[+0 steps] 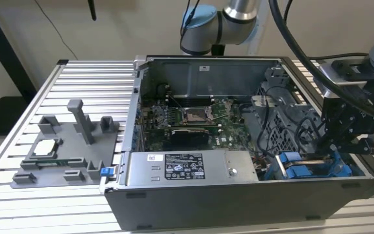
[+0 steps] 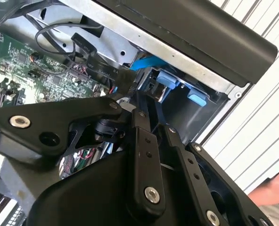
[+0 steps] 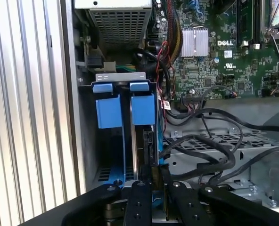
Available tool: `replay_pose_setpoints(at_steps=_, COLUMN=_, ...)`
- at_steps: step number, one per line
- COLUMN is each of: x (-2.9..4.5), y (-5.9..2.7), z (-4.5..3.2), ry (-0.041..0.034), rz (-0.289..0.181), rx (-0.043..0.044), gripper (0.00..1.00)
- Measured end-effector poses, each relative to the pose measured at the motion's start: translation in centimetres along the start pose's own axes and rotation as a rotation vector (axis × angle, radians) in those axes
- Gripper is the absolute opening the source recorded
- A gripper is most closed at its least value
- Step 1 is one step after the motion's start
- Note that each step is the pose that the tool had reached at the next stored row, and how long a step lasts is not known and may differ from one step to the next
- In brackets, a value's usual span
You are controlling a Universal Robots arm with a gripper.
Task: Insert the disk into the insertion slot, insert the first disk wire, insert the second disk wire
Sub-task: 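Insert the first disk wire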
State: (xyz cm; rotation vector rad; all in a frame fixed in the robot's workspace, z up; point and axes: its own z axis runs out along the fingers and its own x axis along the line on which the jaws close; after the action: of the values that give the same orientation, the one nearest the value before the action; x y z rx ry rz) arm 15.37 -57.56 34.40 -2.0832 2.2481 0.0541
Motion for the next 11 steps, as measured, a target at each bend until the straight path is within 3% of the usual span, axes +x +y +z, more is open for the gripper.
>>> replay_pose_setpoints(at_steps=11, x=0.02, y=0.04, z=0.33, ry=-0.0004, rz=-0.001, rx=0.0080, gripper=0.00)
